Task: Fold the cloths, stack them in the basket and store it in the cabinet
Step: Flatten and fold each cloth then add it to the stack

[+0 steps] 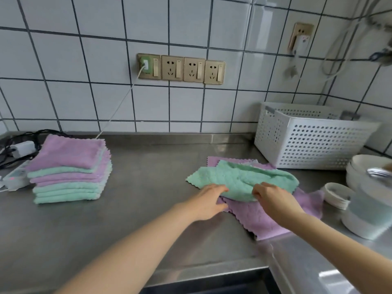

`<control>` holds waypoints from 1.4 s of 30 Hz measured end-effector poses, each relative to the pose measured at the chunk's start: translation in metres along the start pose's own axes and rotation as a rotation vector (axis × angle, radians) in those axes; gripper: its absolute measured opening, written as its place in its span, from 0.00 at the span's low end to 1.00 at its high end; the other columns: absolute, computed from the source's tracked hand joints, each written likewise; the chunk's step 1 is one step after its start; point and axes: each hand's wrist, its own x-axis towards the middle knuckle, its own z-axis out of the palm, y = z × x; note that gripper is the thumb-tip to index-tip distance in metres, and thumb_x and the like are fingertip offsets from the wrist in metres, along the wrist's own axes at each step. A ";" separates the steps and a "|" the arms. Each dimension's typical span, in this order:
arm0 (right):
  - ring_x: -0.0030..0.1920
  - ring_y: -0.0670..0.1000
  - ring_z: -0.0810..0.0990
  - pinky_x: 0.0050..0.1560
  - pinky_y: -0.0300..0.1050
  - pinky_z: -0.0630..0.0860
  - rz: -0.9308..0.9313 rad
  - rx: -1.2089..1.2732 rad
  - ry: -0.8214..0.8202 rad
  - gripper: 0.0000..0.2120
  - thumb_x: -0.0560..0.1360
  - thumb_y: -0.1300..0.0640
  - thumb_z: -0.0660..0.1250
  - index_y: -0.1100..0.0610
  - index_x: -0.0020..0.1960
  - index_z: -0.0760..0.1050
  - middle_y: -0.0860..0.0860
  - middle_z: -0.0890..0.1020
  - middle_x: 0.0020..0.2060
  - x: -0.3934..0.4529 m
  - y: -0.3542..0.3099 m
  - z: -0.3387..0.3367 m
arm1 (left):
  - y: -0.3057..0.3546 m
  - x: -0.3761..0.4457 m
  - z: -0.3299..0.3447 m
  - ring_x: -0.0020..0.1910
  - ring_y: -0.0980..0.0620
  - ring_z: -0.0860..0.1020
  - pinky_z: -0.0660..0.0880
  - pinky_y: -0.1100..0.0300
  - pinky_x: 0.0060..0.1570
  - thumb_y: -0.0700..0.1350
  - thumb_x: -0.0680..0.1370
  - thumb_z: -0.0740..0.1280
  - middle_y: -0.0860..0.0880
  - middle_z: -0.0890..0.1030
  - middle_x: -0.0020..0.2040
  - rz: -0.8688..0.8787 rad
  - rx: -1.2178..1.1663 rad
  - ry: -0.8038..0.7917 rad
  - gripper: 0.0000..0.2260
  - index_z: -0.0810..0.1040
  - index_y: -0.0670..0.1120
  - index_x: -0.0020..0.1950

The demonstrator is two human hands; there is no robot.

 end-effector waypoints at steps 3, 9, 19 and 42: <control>0.39 0.55 0.77 0.41 0.52 0.73 0.005 0.332 0.119 0.06 0.79 0.59 0.58 0.56 0.46 0.72 0.52 0.79 0.41 0.009 -0.021 -0.029 | 0.001 0.011 0.005 0.65 0.43 0.72 0.69 0.54 0.63 0.47 0.77 0.65 0.42 0.74 0.65 -0.054 -0.009 0.041 0.23 0.66 0.45 0.71; 0.38 0.38 0.74 0.38 0.31 0.67 -0.255 0.617 0.244 0.09 0.79 0.53 0.62 0.53 0.57 0.68 0.41 0.75 0.40 -0.007 -0.071 -0.114 | -0.010 0.018 -0.022 0.42 0.48 0.80 0.69 0.62 0.38 0.42 0.74 0.65 0.47 0.84 0.44 0.001 -0.147 0.562 0.06 0.82 0.46 0.45; 0.32 0.56 0.74 0.28 0.48 0.71 -0.364 0.220 0.342 0.22 0.75 0.61 0.67 0.53 0.62 0.59 0.52 0.75 0.53 -0.015 -0.054 -0.122 | -0.023 -0.071 -0.141 0.38 0.66 0.80 0.73 0.72 0.42 0.29 0.71 0.70 0.64 0.83 0.36 0.051 -0.328 0.592 0.16 0.82 0.52 0.40; 0.27 0.48 0.66 0.26 0.39 0.69 -0.018 0.770 -0.183 0.20 0.75 0.54 0.69 0.65 0.32 0.68 0.53 0.69 0.27 0.029 -0.110 -0.085 | -0.103 -0.190 -0.175 0.23 0.56 0.64 0.57 0.65 0.21 0.45 0.73 0.72 0.46 0.65 0.28 -0.564 -0.286 0.469 0.14 0.69 0.44 0.34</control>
